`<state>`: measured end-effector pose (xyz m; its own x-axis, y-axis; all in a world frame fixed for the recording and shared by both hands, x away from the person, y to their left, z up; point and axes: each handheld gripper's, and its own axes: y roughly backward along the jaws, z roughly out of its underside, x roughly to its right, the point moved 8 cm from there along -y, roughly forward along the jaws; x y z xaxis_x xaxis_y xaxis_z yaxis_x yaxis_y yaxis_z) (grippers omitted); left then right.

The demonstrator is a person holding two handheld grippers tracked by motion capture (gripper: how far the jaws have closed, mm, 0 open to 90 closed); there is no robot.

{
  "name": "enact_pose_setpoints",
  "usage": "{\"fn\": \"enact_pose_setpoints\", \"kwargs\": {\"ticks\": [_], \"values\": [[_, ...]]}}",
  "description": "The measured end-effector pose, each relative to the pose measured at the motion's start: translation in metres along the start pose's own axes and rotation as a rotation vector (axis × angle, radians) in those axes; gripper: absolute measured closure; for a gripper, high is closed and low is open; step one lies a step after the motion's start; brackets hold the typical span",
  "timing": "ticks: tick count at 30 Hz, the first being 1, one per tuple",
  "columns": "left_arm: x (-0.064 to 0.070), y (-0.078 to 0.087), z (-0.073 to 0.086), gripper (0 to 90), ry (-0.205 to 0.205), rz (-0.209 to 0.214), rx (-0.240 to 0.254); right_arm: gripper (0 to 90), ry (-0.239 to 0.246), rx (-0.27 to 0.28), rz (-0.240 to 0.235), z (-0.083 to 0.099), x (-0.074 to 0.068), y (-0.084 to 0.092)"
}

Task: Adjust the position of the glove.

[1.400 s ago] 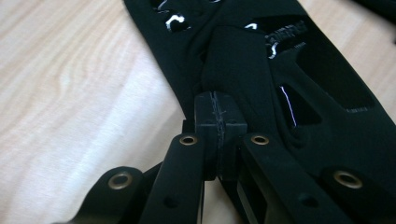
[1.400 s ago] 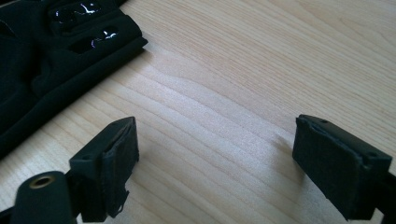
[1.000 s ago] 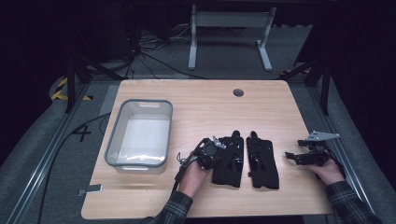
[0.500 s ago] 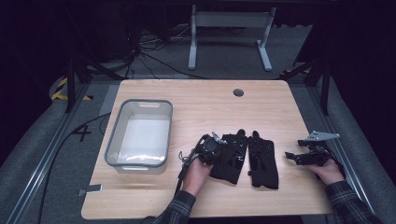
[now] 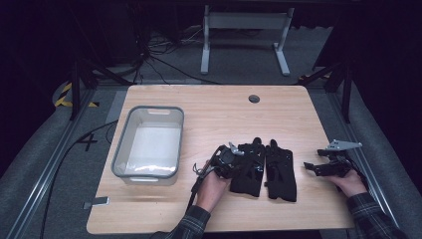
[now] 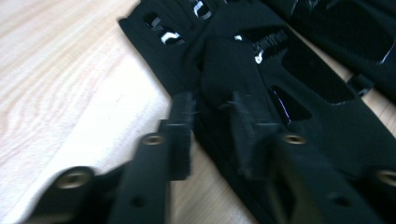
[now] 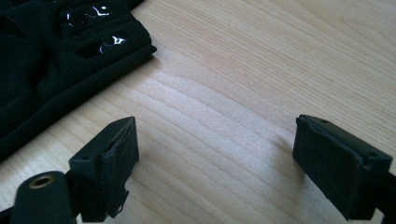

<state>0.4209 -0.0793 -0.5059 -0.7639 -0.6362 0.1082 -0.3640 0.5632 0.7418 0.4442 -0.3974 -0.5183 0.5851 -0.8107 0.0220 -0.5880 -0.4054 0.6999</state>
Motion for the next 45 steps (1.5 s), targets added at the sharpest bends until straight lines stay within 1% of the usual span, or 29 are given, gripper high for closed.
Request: {"fn": "enact_pose_setpoints", "kwargs": {"ticks": [3,5,7,9,12,15,19,21,22,24,25,26,27,28,29,31,32,34,36,39,41,42,44,45], "values": [[-0.004,0.001,-0.001,54.3,0.020,-0.003,0.011,25.7,0.024,0.016,-0.022,0.000,-0.003,0.002],[-0.005,0.000,-0.001,50.8,0.033,0.003,0.013,30.8,0.025,0.013,-0.040,0.000,-0.006,0.004],[-0.005,-0.003,0.000,48.2,0.033,-0.002,0.005,38.1,0.028,0.011,-0.063,-0.001,-0.010,0.007],[-0.004,-0.006,0.000,47.2,0.028,-0.006,0.003,46.9,0.037,0.016,-0.095,-0.004,-0.016,0.010],[-0.003,-0.009,0.000,47.2,0.022,-0.010,-0.005,63.1,0.062,0.026,-0.156,-0.008,-0.030,0.013],[-0.003,-0.012,0.002,47.7,0.014,-0.015,-0.022,76.5,0.091,0.030,-0.197,-0.012,-0.044,0.015],[-0.002,-0.013,0.003,49.4,-0.004,-0.034,-0.031,85.5,0.122,0.027,-0.254,-0.014,-0.063,0.015],[-0.001,-0.013,0.003,51.1,-0.011,-0.043,-0.034,88.3,0.142,0.022,-0.281,-0.015,-0.071,0.014],[0.000,-0.013,0.003,53.5,-0.012,-0.043,-0.030,89.0,0.149,0.017,-0.293,-0.015,-0.075,0.013],[0.002,-0.013,0.003,58.0,-0.013,-0.041,-0.028,89.4,0.160,0.007,-0.306,-0.014,-0.079,0.012],[0.004,-0.013,0.003,60.4,-0.011,-0.033,-0.027,89.4,0.163,-0.002,-0.309,-0.014,-0.080,0.011],[0.005,-0.013,0.003,64.5,-0.009,-0.024,-0.030,89.4,0.168,-0.010,-0.314,-0.013,-0.081,0.009],[0.005,-0.013,0.003,65.9,-0.008,-0.031,-0.026,89.4,0.166,-0.016,-0.317,-0.012,-0.082,0.009],[0.006,-0.013,0.003,68.1,-0.009,-0.031,-0.029,89.4,0.172,-0.021,-0.318,-0.011,-0.082,0.008],[0.007,-0.013,0.003,70.3,-0.008,-0.030,-0.027,89.4,0.170,-0.026,-0.330,-0.010,-0.083,0.007],[0.007,-0.013,0.003,74.2,-0.007,-0.030,-0.027,89.4,0.173,-0.028,-0.332,-0.009,-0.083,0.006],[0.008,-0.014,0.003,78.0,0.002,-0.018,-0.024,89.4,0.172,-0.032,-0.341,-0.009,-0.084,0.006],[0.008,-0.014,0.003,81.4,0.009,-0.010,-0.025,89.4,0.174,-0.033,-0.341,-0.008,-0.084,0.006],[0.008,-0.014,0.003,83.3,0.016,-0.008,-0.023,89.4,0.173,-0.031,-0.341,-0.009,-0.084,0.006],[0.008,-0.014,0.003,83.7,0.028,0.002,-0.026,89.8,0.163,-0.005,-0.357,-0.012,-0.085,0.009],[0.007,-0.013,0.002,84.0,0.038,0.012,-0.021,89.9,0.173,-0.028,-0.357,-0.010,-0.087,0.007],[0.007,-0.013,0.002,84.2,0.051,0.023,-0.018,90.0,0.177,-0.033,-0.355,-0.009,-0.088,0.005],[0.007,-0.012,0.001,84.3,0.067,0.043,-0.006,90.0,0.179,-0.034,-0.358,-0.009,-0.088,0.005],[0.007,-0.011,-0.001,84.4,0.064,0.047,0.004,90.0,0.177,-0.036,-0.360,-0.010,-0.088,0.004]]}}
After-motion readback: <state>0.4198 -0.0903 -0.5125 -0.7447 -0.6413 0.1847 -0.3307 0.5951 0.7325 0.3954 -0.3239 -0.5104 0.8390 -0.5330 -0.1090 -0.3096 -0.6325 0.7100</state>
